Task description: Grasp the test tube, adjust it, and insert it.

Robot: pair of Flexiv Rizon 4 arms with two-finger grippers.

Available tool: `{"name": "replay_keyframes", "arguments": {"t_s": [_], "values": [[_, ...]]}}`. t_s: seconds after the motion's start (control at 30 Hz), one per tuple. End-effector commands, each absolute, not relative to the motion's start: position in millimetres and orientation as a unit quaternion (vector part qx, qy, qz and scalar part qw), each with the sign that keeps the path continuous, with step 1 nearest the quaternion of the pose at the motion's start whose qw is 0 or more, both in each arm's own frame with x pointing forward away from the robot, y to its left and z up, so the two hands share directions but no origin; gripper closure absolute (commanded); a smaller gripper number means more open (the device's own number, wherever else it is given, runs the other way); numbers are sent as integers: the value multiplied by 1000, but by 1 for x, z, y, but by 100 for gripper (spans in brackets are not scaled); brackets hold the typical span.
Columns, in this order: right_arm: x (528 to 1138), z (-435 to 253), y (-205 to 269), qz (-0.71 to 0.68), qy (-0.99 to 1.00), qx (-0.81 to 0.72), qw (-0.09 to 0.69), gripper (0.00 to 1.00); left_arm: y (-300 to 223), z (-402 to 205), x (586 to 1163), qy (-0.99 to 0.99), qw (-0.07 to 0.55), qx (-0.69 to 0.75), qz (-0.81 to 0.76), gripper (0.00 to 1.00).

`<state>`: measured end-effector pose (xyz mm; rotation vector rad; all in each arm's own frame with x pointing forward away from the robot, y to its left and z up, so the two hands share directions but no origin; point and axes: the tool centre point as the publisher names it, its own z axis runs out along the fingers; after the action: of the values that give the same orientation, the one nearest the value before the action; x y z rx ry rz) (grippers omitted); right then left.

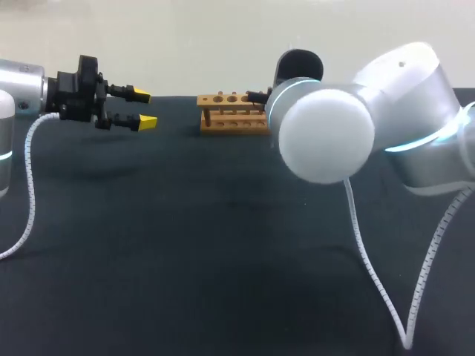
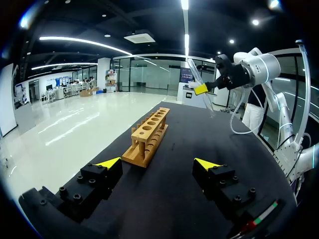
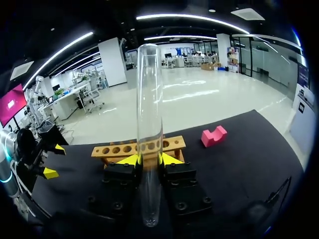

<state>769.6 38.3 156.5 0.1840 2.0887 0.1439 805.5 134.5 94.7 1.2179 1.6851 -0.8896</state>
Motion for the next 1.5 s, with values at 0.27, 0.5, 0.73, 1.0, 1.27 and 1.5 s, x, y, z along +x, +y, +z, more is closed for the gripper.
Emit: {"name": "replay_keyframes", "arguments": {"t_s": [0.27, 0.5, 0.73, 1.0, 1.27, 1.5], "values": [[793, 160, 43, 48, 810, 81, 578, 100, 135, 94, 803, 673, 429, 487, -355, 0], [807, 166, 47, 32, 783, 89, 615, 100, 135, 94, 803, 673, 429, 487, -355, 0], [818, 178, 49, 11, 748, 97, 657, 100, 135, 94, 803, 673, 429, 487, -355, 0], [831, 188, 51, 0, 718, 98, 689, 100, 135, 94, 803, 673, 429, 487, -355, 0], [849, 188, 52, 3, 712, 79, 698, 100, 135, 94, 803, 673, 429, 487, -355, 0], [863, 187, 48, -1, 703, 70, 708, 100, 135, 94, 803, 673, 429, 487, -355, 0]]}}
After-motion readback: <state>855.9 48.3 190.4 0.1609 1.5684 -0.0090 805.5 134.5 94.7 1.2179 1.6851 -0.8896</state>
